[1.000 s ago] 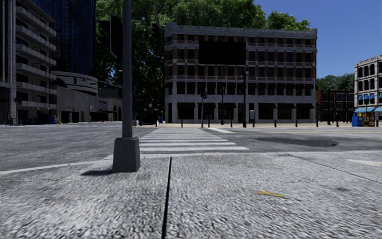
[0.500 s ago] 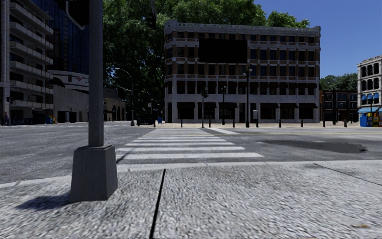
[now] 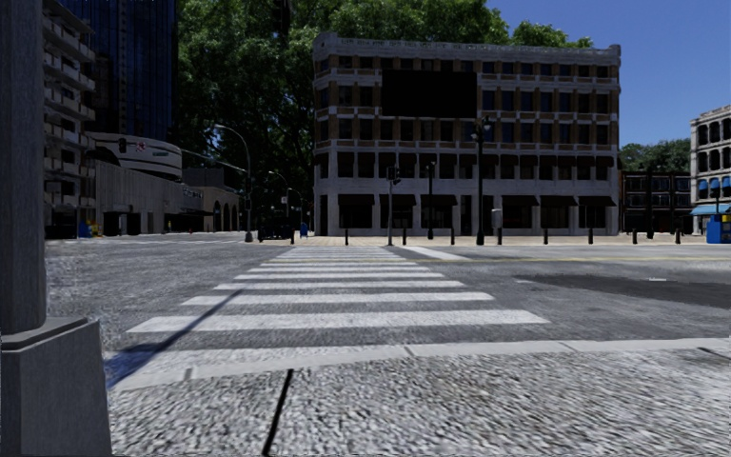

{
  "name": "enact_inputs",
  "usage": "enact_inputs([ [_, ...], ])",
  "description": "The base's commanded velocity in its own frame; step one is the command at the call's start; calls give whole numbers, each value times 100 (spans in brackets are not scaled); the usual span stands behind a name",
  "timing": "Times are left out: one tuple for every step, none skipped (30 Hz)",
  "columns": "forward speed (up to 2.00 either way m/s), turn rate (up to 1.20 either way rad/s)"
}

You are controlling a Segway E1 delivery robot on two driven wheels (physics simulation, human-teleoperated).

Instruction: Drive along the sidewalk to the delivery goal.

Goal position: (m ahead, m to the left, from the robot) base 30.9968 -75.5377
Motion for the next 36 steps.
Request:
enact_inputs([
  [200, 0],
  [200, 0],
  [200, 0],
  [200, 0],
  [200, 0],
  [200, 0],
  [200, 0],
  [200, 0],
  [200, 0],
  [200, 0],
  [200, 0],
  [200, 0],
  [200, 0],
  [200, 8],
  [200, 33],
  [200, 48],
  [200, 48],
  [200, 54],
  [200, 58],
  [200, 64],
  [200, 66],
  [200, 65],
  [200, 41],
  [200, 41],
  [200, 7],
  [200, 5],
  [200, 2],
  [200, 2],
  [200, 1],
  [200, 0],
  [200, 0],
  [200, 0],
  [200, 0],
  [200, 0],
  [200, 0],
  [200, 0],
])
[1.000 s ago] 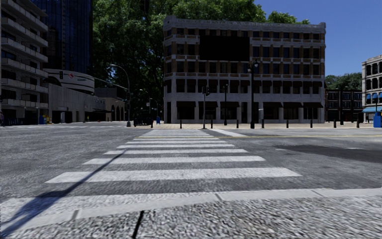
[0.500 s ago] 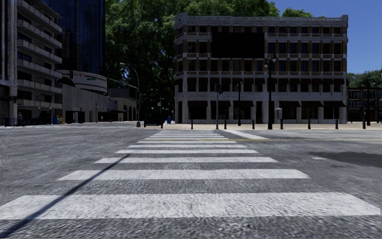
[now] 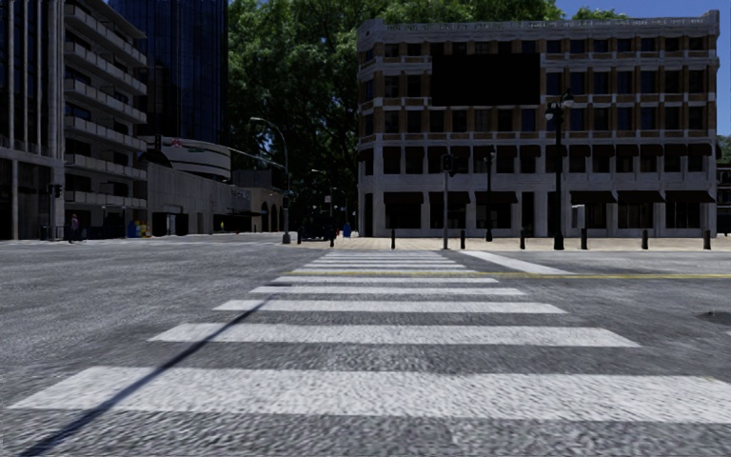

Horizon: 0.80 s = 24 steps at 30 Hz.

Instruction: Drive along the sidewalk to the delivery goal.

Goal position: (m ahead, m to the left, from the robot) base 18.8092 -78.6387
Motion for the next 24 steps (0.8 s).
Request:
enact_inputs([
  [200, 0],
  [200, 0],
  [200, 0],
  [200, 0],
  [200, 0],
  [200, 0],
  [200, 0],
  [200, 0],
  [200, 0],
  [200, 0],
  [200, 0],
  [200, 0],
  [200, 0],
  [200, 0],
  [200, 0],
  [200, 0],
  [200, 0],
  [200, 0],
  [200, 0],
  [200, 0],
  [200, 0],
  [200, 0],
  [200, 0],
  [200, 0],
])
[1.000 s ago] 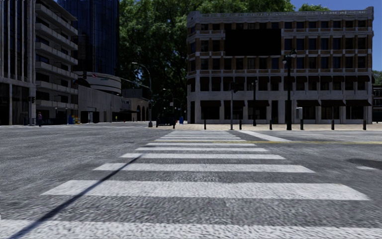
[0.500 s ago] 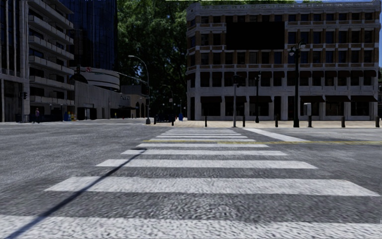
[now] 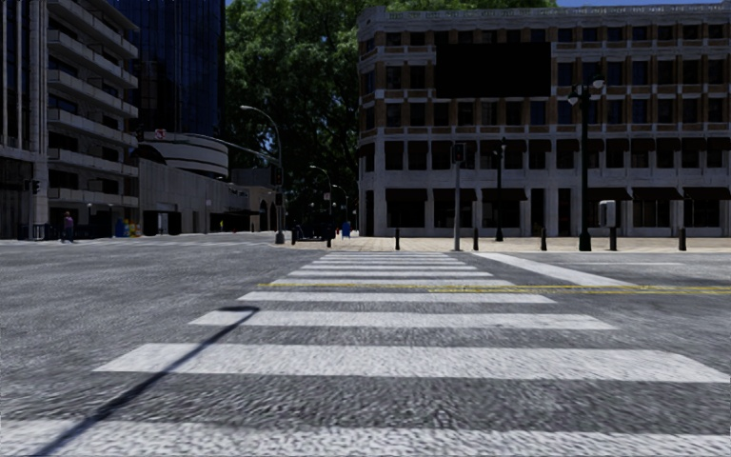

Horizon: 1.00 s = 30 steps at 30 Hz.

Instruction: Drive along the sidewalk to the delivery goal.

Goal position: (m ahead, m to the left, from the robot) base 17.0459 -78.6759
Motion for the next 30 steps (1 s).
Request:
enact_inputs([
  [200, 0],
  [200, 0],
  [200, 0],
  [200, 0],
  [200, 0],
  [200, 0],
  [200, 0],
  [200, 0],
  [200, 0],
  [200, 0],
  [200, 0],
  [200, 0],
  [200, 0],
  [200, 0],
  [200, 0],
  [200, 0],
  [200, 0],
  [200, 0],
  [200, 0],
  [200, 0],
  [200, 0],
  [200, 0],
  [200, 0],
  [200, 0],
  [200, 0],
  [200, 0],
  [200, 0],
  [200, 0],
  [200, 0],
  [200, 0],
])
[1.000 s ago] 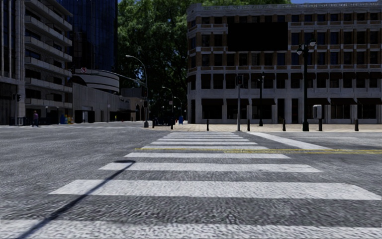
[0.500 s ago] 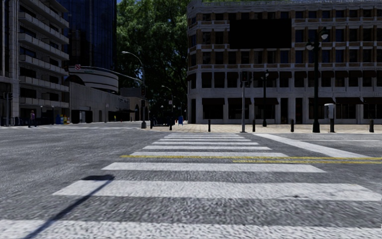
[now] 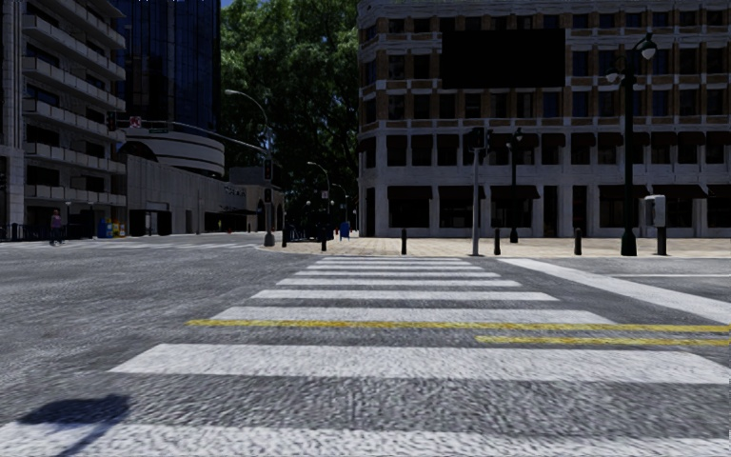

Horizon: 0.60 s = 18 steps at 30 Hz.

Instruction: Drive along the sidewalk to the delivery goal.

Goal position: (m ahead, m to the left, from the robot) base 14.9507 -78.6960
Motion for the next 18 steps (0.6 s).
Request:
enact_inputs([
  [200, 0],
  [200, 0],
  [200, 0],
  [200, 0],
  [200, 0],
  [200, 0],
  [200, 0],
  [200, 0],
  [200, 0],
  [200, 0],
  [200, 0],
  [200, 0],
  [200, 0],
  [200, 0],
  [200, 0],
  [200, 0],
  [200, 0],
  [200, 0],
])
